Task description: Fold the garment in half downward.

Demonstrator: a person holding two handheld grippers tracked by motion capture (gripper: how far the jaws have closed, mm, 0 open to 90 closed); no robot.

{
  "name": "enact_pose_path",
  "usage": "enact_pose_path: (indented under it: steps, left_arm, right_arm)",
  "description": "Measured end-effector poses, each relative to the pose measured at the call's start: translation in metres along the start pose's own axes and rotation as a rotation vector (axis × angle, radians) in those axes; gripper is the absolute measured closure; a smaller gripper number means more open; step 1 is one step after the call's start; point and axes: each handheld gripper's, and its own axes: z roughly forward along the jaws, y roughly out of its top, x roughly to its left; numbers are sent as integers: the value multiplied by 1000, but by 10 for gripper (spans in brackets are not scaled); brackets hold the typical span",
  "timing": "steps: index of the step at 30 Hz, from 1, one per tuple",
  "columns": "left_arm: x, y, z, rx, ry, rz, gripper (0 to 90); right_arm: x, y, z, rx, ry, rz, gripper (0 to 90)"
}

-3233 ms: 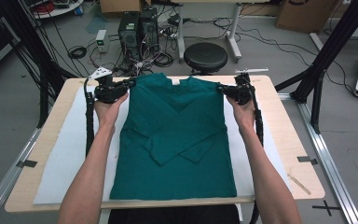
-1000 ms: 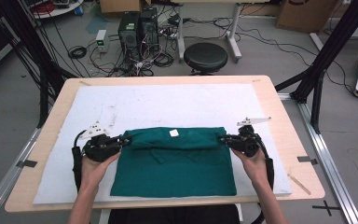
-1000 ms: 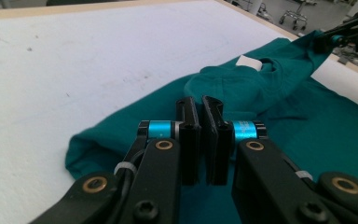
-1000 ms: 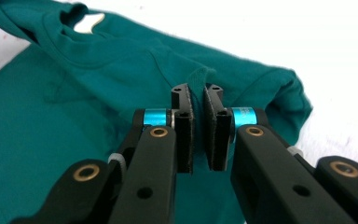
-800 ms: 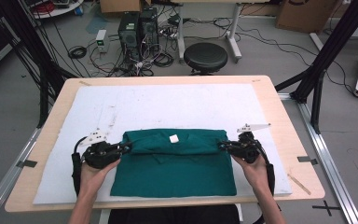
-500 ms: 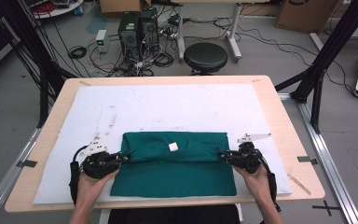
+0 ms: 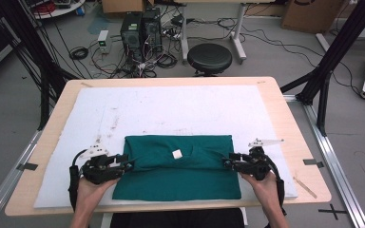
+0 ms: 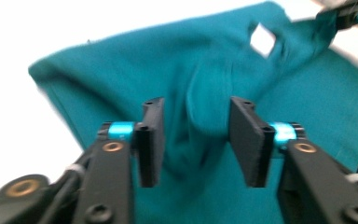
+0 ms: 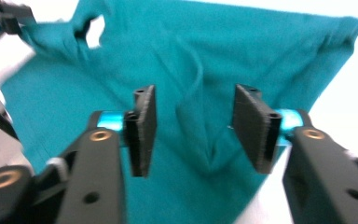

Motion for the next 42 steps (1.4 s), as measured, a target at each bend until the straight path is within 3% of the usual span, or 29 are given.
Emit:
enact_pose_path:
  steps: [5, 7, 9, 12, 16, 19, 24, 29, 31, 33, 35, 38, 42]
  left_arm:
    - [2, 17, 24, 49, -26, 8, 525]
    - [4, 18, 37, 91, -31, -4, 526]
    - [6, 15, 47, 149, -64, -34, 527]
    - [7, 8, 55, 187, -94, -53, 597]
    - [1, 3, 47, 160, -101, -32, 806]
    - [-3, 2, 36, 132, -113, -15, 859]
    - [-14, -4, 21, 123, -150, 10, 876]
    - [-24, -16, 18, 160, -168, 27, 878]
    - [-24, -20, 19, 171, -164, 27, 872]
    - [-23, -19, 21, 169, -157, 11, 729]
    - [-23, -15, 24, 157, -165, 10, 656]
    - [-24, -9, 31, 150, -198, 24, 657]
    - [-28, -8, 37, 173, -212, 51, 786]
  right_arm:
    - [4, 20, 11, 3, 15, -17, 454]
    - [4, 26, 23, 49, -8, -14, 446]
    - [2, 29, 34, 102, -23, -8, 449]
    - [2, 27, 44, 170, -16, -15, 574]
    - [3, 19, 40, 161, 13, -28, 800]
    - [4, 12, 32, 141, 28, -26, 869]
    - [12, 3, 19, 125, 64, -37, 879]
    - [18, -11, 13, 159, 84, -46, 871]
    - [18, -17, 15, 179, 76, -48, 770]
    - [18, -18, 18, 187, 88, -38, 669]
    - [22, -13, 18, 169, 93, -53, 592]
    - [31, -2, 23, 157, 118, -93, 617]
    - [40, 4, 36, 198, 116, -153, 774]
